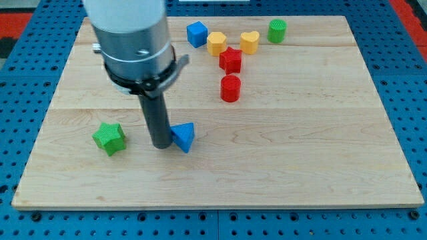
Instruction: Move blue triangle and green star vertically below red circle
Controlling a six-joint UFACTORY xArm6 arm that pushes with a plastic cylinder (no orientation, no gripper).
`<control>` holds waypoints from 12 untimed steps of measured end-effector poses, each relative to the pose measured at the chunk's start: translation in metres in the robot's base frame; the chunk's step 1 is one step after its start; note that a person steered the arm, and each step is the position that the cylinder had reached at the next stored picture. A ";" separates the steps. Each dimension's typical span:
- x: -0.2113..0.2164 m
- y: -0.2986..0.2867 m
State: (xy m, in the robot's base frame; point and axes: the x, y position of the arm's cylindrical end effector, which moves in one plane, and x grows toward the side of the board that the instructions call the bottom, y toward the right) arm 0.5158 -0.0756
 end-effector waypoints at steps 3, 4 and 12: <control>-0.026 0.058; -0.028 0.068; -0.009 -0.060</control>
State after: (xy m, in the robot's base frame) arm 0.5064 -0.1354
